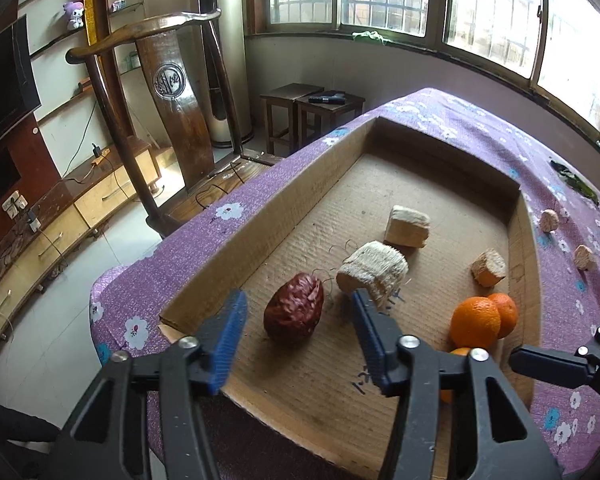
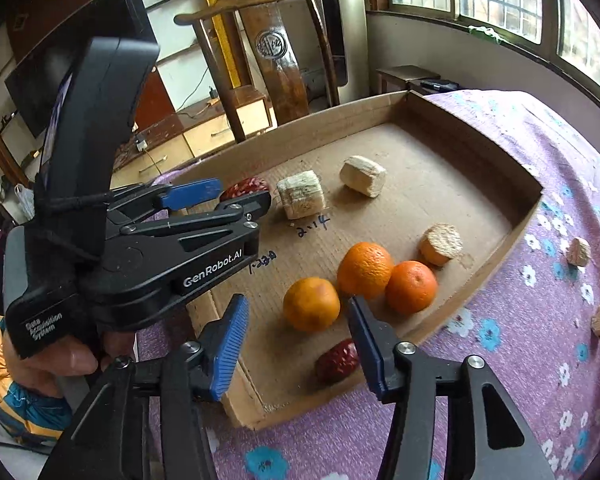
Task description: Organize fruits
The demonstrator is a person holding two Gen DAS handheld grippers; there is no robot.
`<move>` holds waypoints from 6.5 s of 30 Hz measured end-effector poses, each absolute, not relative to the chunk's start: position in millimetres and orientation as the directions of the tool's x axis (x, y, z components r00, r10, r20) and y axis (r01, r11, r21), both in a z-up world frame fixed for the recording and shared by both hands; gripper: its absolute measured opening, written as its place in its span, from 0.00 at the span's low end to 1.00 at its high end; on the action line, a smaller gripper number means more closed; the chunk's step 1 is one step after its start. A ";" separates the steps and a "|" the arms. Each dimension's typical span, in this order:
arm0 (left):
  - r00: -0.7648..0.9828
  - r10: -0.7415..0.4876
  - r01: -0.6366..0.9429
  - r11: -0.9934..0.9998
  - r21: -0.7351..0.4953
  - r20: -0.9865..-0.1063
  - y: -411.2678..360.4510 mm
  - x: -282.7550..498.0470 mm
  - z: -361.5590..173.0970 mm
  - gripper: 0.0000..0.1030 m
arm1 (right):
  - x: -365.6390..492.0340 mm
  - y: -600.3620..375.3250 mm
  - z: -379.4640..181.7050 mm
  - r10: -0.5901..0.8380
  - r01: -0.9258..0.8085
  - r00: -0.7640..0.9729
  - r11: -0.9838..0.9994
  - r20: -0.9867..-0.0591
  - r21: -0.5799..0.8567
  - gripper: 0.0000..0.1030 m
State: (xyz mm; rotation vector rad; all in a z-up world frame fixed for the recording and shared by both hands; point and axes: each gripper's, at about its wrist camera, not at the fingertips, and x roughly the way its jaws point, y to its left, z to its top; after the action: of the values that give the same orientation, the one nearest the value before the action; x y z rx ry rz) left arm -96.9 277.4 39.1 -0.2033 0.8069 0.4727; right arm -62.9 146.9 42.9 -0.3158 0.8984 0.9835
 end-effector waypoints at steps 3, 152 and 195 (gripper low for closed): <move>0.615 0.339 -0.474 0.880 0.010 -0.712 269.0 -100.5 49.3 0.62 | -63.6 128.4 50.0 0.589 -0.809 0.269 0.567 -0.762 0.153 0.60; 0.669 0.016 -0.099 0.993 -0.068 -0.743 117.7 -52.6 58.0 0.21 | -27.3 -36.0 39.8 0.463 -0.580 0.485 0.806 -0.742 0.123 0.33; 0.642 0.168 -0.331 0.941 -0.073 -0.748 241.8 -71.4 48.3 0.21 | 33.7 154.0 41.4 0.527 -0.763 0.335 0.638 -0.781 0.102 0.33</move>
State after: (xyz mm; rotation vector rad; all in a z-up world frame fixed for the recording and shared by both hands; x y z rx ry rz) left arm -71.4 241.8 48.3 -0.2109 0.8271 0.2869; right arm 33.7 154.0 41.4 -0.3057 0.8869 0.8584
